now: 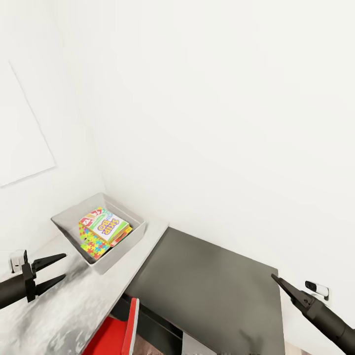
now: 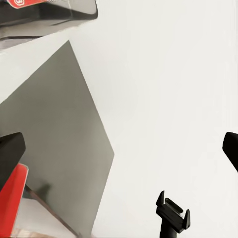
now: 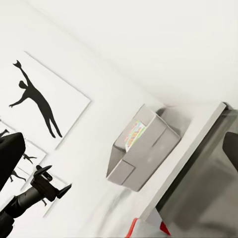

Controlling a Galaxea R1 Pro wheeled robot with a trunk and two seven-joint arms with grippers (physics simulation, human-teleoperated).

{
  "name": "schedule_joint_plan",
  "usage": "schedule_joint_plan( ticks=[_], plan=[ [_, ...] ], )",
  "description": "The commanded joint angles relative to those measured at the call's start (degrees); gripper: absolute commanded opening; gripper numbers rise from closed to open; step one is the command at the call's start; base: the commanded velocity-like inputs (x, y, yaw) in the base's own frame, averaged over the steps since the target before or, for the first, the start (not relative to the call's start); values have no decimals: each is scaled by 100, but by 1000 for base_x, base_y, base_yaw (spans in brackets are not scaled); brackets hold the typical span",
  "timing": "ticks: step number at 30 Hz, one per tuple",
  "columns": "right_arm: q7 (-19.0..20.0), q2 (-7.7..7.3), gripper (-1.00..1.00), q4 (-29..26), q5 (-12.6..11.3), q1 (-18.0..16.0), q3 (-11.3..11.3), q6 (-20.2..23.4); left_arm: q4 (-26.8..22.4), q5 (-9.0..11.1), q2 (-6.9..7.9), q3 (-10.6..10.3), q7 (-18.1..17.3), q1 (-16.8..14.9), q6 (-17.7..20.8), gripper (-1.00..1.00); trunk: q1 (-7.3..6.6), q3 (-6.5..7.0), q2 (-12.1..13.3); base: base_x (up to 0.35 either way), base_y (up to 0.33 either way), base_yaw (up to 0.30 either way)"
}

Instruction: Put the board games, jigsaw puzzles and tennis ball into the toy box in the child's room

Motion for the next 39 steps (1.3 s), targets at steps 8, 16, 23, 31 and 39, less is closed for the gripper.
schedule_joint_plan(
  ticks=[8,16,23,31,39],
  plan=[
    [20,2,100,-9,-6,-3,-2,55,3,-67,1,2,-58,-7,20,100,2,42,-12,-215,-105,183],
    [36,10,100,4,-5,-3,-2,42,3,-70,1,2,-59,-7,20,100,2,107,-12,-48,-115,144],
    [44,3,100,11,-10,-3,-2,38,-4,-70,1,2,-58,-7,20,100,2,171,-12,-4,-10,82],
    [46,-1,100,12,-32,-3,-2,-115,-6,-68,17,15,-66,-7,20,100,2,246,-12,0,-1,69],
    [46,-6,100,19,-56,-3,-2,-197,1,-70,209,25,-63,-15,20,100,2,320,-12,0,0,68]
  ],
)
